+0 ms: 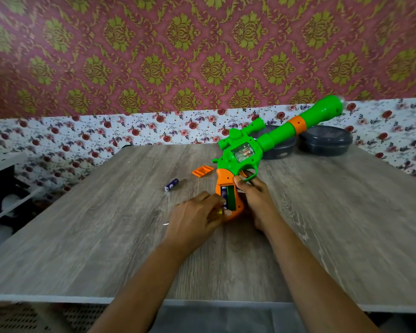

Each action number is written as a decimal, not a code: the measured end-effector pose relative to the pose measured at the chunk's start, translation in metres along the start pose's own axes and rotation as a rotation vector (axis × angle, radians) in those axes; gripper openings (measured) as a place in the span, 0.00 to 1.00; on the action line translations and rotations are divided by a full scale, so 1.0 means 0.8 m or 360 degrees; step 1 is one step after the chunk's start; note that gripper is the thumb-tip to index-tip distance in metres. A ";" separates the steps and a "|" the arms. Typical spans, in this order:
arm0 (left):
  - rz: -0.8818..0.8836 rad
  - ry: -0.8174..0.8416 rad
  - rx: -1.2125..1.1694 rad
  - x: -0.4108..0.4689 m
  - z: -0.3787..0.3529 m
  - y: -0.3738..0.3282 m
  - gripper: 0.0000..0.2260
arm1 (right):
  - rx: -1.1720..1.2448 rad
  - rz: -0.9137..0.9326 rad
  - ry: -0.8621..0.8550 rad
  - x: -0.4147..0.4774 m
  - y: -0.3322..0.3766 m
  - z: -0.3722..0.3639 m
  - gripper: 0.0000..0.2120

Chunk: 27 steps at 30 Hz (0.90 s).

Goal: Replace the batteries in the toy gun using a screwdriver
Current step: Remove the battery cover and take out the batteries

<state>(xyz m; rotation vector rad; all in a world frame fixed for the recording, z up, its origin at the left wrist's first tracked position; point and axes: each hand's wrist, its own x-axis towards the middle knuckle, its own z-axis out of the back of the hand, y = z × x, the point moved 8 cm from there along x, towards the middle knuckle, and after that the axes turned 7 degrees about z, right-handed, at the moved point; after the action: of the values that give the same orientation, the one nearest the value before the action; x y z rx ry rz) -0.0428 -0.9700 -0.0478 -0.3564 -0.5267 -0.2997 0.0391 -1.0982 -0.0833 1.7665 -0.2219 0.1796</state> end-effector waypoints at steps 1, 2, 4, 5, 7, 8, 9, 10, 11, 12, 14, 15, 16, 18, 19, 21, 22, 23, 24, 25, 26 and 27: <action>0.0011 -0.0011 0.0016 0.002 0.000 -0.001 0.19 | 0.0009 0.0002 0.0006 0.000 0.000 -0.001 0.09; 0.0035 -0.0017 0.0025 0.004 -0.001 -0.002 0.19 | 0.0006 0.0005 0.0012 0.000 0.001 -0.002 0.09; 0.0120 -0.0020 -0.0008 0.005 -0.001 0.001 0.18 | -0.0018 0.0030 0.0031 0.000 0.003 -0.006 0.09; 0.0165 -0.0034 -0.0058 0.005 0.000 0.003 0.18 | -0.0020 0.0050 0.0042 0.000 0.004 -0.007 0.09; 0.0266 -0.0050 -0.0212 0.005 0.001 0.007 0.16 | -0.0001 0.0104 0.0053 0.000 0.007 -0.011 0.07; 0.0322 -0.0052 -0.0281 0.004 0.000 0.010 0.14 | 0.0007 0.0131 0.0051 0.000 0.008 -0.012 0.07; 0.0369 -0.0060 -0.0333 0.005 0.000 0.012 0.13 | 0.0014 0.0162 0.0049 -0.001 0.009 -0.013 0.07; 0.0409 -0.0068 -0.0371 0.005 0.000 0.013 0.13 | 0.0019 0.0194 0.0048 -0.001 0.011 -0.014 0.07; 0.0433 -0.0079 -0.0399 0.007 0.001 0.014 0.13 | 0.0023 0.0219 0.0048 -0.001 0.011 -0.015 0.08; 0.0448 -0.0086 -0.0425 0.007 0.002 0.015 0.13 | 0.0023 0.0234 0.0046 -0.002 0.012 -0.016 0.09; 0.0464 -0.0096 -0.0487 0.007 0.003 0.015 0.13 | 0.0010 0.0229 0.0036 -0.002 0.013 -0.016 0.08; 0.0472 -0.0106 -0.0521 0.006 0.004 0.016 0.12 | 0.0006 0.0221 0.0027 -0.002 0.013 -0.016 0.07; 0.0481 -0.0124 -0.0551 0.005 0.006 0.019 0.11 | 0.0005 0.0209 0.0008 -0.001 0.012 -0.014 0.07; 0.0501 -0.0179 -0.0550 0.004 0.010 0.031 0.08 | 0.0009 0.0174 -0.0054 0.001 0.010 -0.007 0.09; 0.0526 -0.0191 -0.0511 0.006 0.011 0.040 0.08 | 0.0011 0.0155 -0.0086 0.001 0.009 -0.003 0.10; 0.0632 -0.0194 -0.0398 0.014 0.011 0.064 0.06 | 0.0010 0.0119 -0.0135 0.002 0.007 0.005 0.13; 0.0711 -0.0187 -0.0336 0.019 0.013 0.077 0.05 | 0.0013 0.0109 -0.0152 0.002 0.007 0.007 0.14; 0.0785 -0.0168 -0.0257 0.025 0.015 0.090 0.05 | 0.0019 0.0101 -0.0167 0.003 0.006 0.010 0.15; 0.0850 -0.0131 -0.0165 0.032 0.016 0.103 0.05 | 0.0029 0.0096 -0.0173 0.003 0.006 0.012 0.14; 0.0907 -0.0088 -0.0081 0.039 0.016 0.115 0.06 | 0.0039 0.0093 -0.0173 0.002 0.006 0.012 0.14; 0.0959 -0.0042 -0.0012 0.046 0.016 0.126 0.07 | 0.0040 0.0094 -0.0169 0.002 0.005 0.012 0.14; 0.0991 0.0000 0.0058 0.052 0.014 0.135 0.08 | 0.0031 0.0093 -0.0166 0.002 0.005 0.012 0.14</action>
<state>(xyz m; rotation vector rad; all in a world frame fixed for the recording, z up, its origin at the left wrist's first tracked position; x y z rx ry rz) 0.0261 -0.8761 -0.0437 -0.4657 -0.3969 0.3112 0.0394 -1.1086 -0.0813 1.7919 -0.3481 0.1321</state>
